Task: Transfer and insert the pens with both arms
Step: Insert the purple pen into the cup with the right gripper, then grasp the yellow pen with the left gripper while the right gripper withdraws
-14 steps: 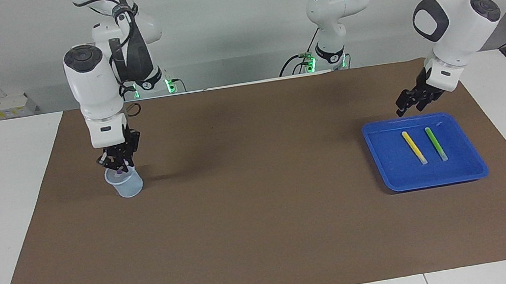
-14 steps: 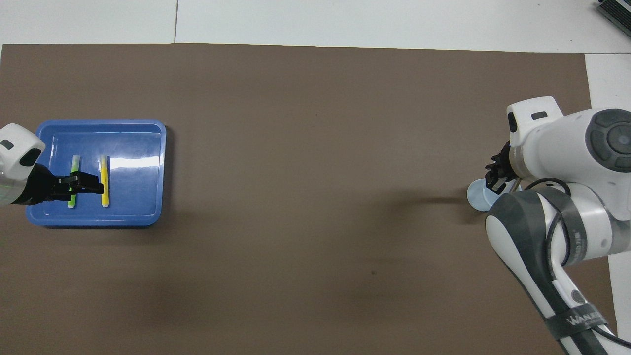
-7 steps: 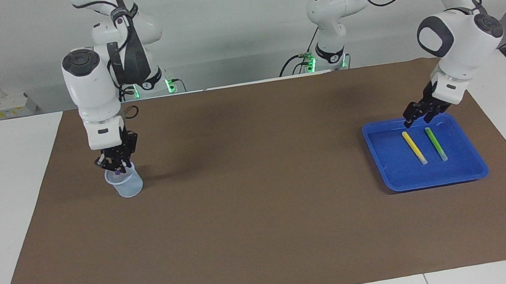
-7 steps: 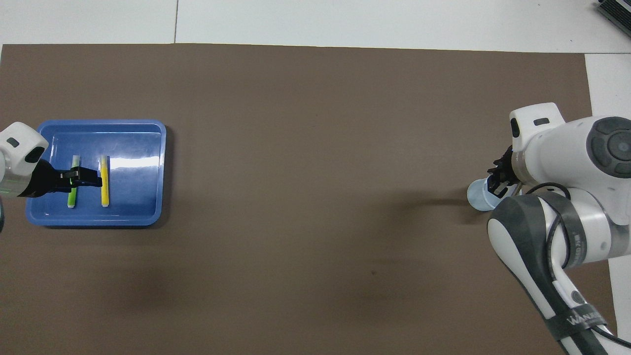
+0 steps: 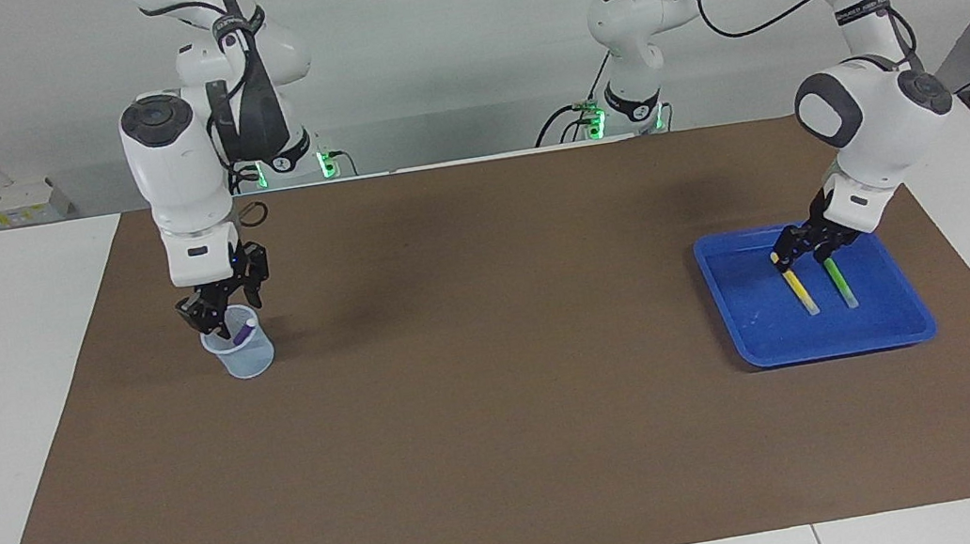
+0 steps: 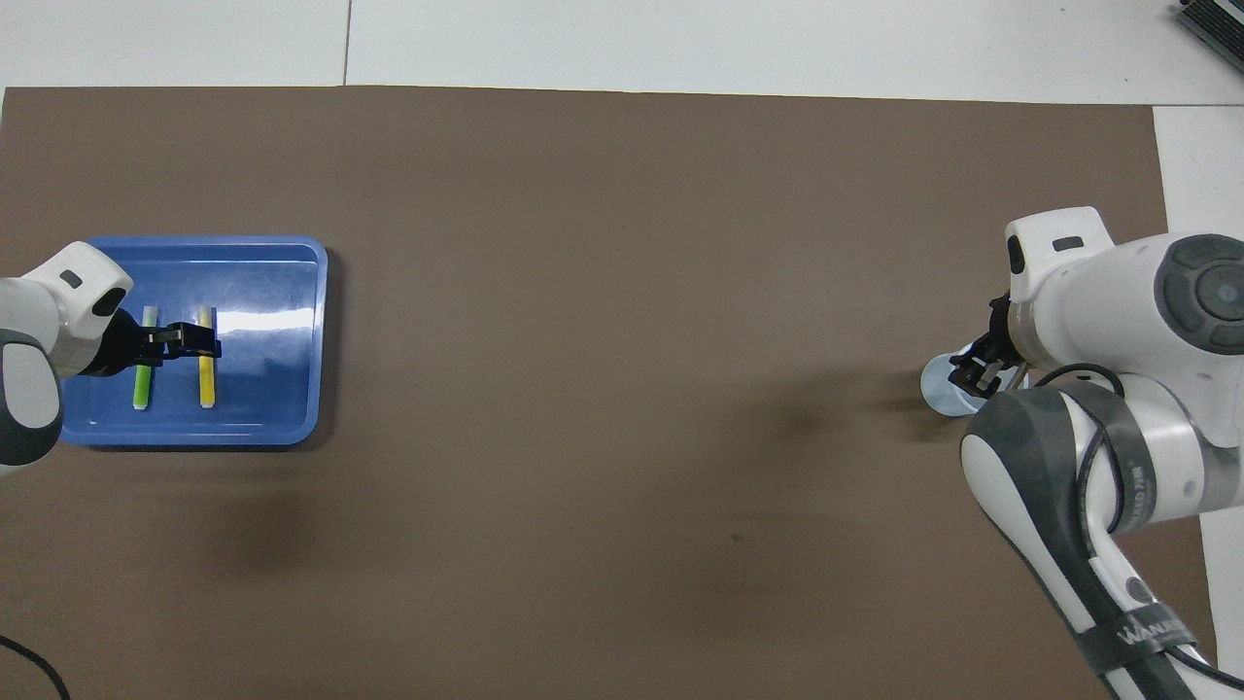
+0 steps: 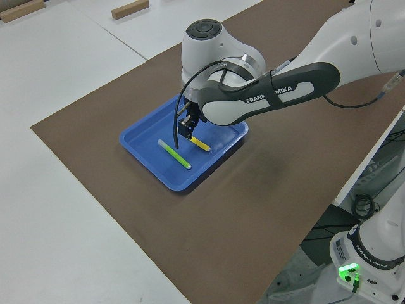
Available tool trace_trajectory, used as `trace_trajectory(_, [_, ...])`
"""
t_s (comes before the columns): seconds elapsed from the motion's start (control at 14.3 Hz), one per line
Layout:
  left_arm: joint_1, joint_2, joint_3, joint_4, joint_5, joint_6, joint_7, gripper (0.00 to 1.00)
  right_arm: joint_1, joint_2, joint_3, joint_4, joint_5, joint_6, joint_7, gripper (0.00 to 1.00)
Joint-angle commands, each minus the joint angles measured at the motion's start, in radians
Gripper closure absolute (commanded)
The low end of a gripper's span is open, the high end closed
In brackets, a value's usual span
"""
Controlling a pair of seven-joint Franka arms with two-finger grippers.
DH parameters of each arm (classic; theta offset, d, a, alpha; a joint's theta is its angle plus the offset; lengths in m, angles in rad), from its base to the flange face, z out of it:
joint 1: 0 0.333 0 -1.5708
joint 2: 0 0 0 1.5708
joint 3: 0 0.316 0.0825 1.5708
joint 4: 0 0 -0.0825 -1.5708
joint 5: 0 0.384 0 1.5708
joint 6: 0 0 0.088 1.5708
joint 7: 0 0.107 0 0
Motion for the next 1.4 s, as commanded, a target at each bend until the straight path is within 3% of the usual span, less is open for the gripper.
trace_trajectory(0.0, [0.01, 0.04, -0.007, 0.012, 0.003, 0.053, 0.018, 0.25, -0.004, -0.032, 0.017, 0.012, 0.01, -0.047, 0.015, 0.0])
trace_trajectory(0.49, [0.008, 0.085, -0.007, 0.012, 0.003, 0.11, 0.019, 0.27, 0.005, -0.032, 0.023, 0.04, 0.148, -0.113, 0.13, 0.0])
trace_trajectory(0.84, [0.008, 0.095, -0.007, 0.012, 0.003, 0.125, 0.024, 0.28, 0.005, -0.032, 0.021, 0.04, 0.169, -0.115, 0.147, 0.0])
trace_trajectory(1.33, [0.01, 0.097, -0.007, 0.01, 0.001, 0.131, 0.024, 0.42, 0.005, -0.03, 0.023, 0.04, 0.17, -0.097, 0.149, 0.0])
